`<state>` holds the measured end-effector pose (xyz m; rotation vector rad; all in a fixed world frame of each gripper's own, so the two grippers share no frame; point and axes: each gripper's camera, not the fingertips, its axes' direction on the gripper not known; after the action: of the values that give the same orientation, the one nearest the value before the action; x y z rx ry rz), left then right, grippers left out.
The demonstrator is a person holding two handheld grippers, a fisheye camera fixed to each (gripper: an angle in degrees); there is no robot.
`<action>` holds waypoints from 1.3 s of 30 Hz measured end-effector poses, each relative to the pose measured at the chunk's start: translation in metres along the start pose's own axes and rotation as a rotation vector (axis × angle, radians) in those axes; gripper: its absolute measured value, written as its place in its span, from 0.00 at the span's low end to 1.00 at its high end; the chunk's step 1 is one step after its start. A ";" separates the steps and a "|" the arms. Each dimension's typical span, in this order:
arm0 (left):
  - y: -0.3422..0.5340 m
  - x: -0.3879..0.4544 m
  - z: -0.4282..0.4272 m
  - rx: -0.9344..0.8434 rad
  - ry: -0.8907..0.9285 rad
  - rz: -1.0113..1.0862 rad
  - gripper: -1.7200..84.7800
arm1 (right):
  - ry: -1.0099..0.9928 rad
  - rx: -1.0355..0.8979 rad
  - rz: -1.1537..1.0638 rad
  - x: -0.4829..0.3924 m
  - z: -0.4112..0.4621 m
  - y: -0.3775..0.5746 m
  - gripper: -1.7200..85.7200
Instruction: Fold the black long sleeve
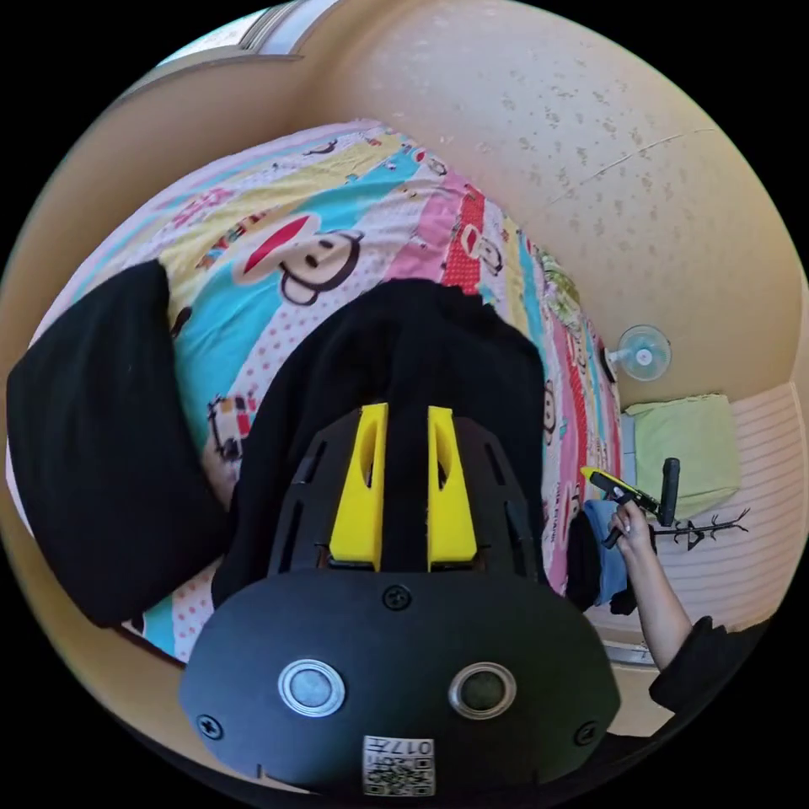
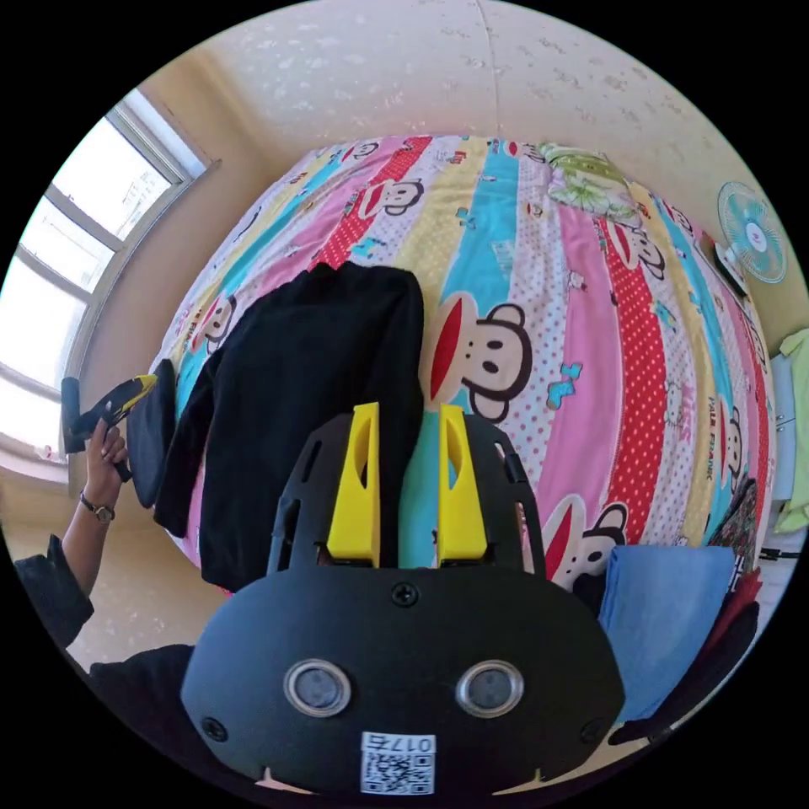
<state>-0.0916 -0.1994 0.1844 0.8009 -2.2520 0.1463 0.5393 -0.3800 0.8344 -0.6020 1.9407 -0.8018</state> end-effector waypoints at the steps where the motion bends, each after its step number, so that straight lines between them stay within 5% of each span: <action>1: 0.023 -0.022 -0.008 -0.021 -0.041 -0.040 0.14 | -0.021 -0.063 0.020 0.011 0.018 0.027 0.15; 6: 0.083 -0.077 -0.067 -0.001 -0.250 -0.120 0.18 | -0.097 -0.307 0.040 0.043 0.051 0.114 0.14; 10: 0.070 -0.109 -0.025 -0.335 -0.400 -0.069 0.15 | -0.125 -0.419 -0.020 0.084 0.027 0.108 0.07; 14: 0.034 -0.100 -0.056 -0.412 -0.443 0.196 0.06 | -0.108 -0.442 -0.080 0.148 -0.033 0.059 0.05; 18: 0.004 -0.102 -0.165 -0.228 -0.473 0.218 0.06 | 0.175 -0.291 0.032 0.255 -0.148 0.001 0.06; 22: 0.010 -0.163 -0.289 0.104 -0.463 -0.163 0.10 | 0.433 0.056 0.457 0.334 -0.252 0.003 0.09; 24: 0.031 -0.175 -0.316 0.210 -0.485 -0.242 0.14 | 0.407 0.124 0.466 0.325 -0.254 0.016 0.11; 27: 0.049 -0.174 -0.289 0.073 -0.379 -0.194 0.17 | 0.123 0.028 0.358 0.292 -0.192 0.038 0.13; 31: 0.069 -0.152 -0.175 -0.333 0.018 -0.088 0.20 | -0.164 -0.192 0.317 0.249 -0.081 0.080 0.14; 36: 0.077 -0.115 -0.144 -0.465 -0.240 0.183 0.12 | -0.170 -0.329 0.222 0.239 -0.060 0.099 0.07; 39: 0.072 -0.122 -0.185 -0.510 -0.018 0.144 0.05 | -0.047 -0.358 0.135 0.250 -0.114 0.099 0.06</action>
<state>0.0439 -0.0199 0.2461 0.3676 -2.2190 -0.3579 0.3153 -0.4523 0.6606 -0.6844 2.0723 -0.3531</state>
